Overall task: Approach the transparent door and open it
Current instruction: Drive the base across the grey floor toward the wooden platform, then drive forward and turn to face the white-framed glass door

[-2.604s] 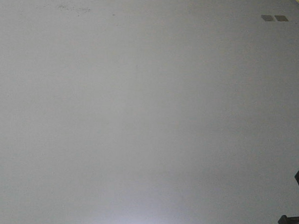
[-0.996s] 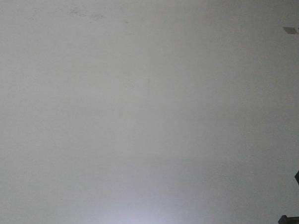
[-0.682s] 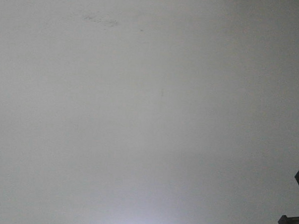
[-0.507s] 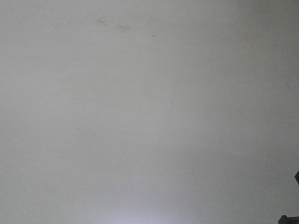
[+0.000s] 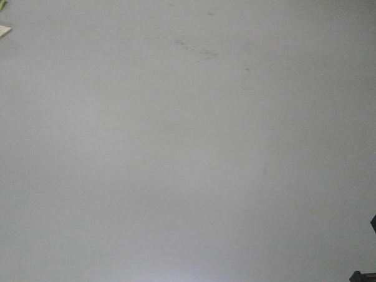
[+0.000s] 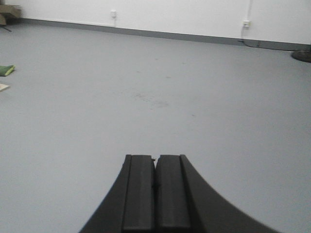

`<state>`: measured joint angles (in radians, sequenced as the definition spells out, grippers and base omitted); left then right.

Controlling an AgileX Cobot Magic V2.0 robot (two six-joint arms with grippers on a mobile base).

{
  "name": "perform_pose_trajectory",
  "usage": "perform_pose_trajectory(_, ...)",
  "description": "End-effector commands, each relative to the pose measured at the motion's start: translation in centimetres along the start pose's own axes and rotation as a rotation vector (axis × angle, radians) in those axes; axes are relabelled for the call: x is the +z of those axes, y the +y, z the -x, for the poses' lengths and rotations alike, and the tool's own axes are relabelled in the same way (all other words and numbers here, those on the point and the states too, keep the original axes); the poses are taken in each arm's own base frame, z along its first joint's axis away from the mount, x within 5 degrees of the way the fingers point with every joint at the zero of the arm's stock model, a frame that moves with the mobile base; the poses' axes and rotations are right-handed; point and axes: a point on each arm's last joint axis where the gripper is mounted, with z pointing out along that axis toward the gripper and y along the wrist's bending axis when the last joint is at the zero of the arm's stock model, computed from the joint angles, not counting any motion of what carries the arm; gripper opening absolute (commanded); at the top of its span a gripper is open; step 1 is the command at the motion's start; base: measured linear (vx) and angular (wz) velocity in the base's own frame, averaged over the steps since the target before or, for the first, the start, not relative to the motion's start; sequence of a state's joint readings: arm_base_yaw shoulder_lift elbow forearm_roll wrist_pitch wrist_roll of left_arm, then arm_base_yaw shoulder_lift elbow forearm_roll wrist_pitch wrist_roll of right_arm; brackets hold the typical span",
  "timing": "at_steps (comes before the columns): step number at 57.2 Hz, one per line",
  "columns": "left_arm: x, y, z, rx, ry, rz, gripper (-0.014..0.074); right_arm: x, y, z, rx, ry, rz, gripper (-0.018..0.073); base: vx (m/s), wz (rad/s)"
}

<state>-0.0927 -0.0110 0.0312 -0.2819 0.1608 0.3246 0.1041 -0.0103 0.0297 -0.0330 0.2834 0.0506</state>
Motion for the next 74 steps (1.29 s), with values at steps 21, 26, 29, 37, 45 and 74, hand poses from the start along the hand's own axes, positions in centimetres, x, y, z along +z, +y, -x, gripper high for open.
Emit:
perform_pose_trajectory(21,-0.03,0.22,0.25,-0.005,-0.076,0.027,-0.0003,-0.10,-0.01,0.64,-0.014,-0.091,-0.004,-0.0004,0.50,0.36)
perform_pose_trajectory(26,-0.04,0.22,0.29,-0.005,-0.078,0.027,-0.0003,-0.09,-0.01,0.64,-0.014,-0.090,-0.004,-0.0004,0.53,0.43)
perform_pose_trajectory(29,-0.04,0.22,0.29,-0.005,-0.078,0.027,-0.0003,-0.09,-0.02,0.63,-0.014,-0.090,-0.004,-0.0004,0.55,0.44)
perform_pose_trajectory(37,-0.04,0.22,0.29,-0.005,-0.078,0.027,-0.0003,-0.09,-0.02,0.63,-0.014,-0.090,-0.004,-0.0004,0.55,0.44)
perform_pose_trajectory(45,-0.04,0.22,0.29,-0.005,-0.078,0.027,-0.0003,-0.09,-0.02,0.63,-0.014,-0.090,-0.004,-0.0004,0.56,0.43)
perform_pose_trajectory(74,-0.04,0.22,0.29,-0.005,-0.078,0.027,-0.0003,-0.09,-0.02,0.63,-0.014,-0.090,-0.004,-0.0004,0.59,0.40)
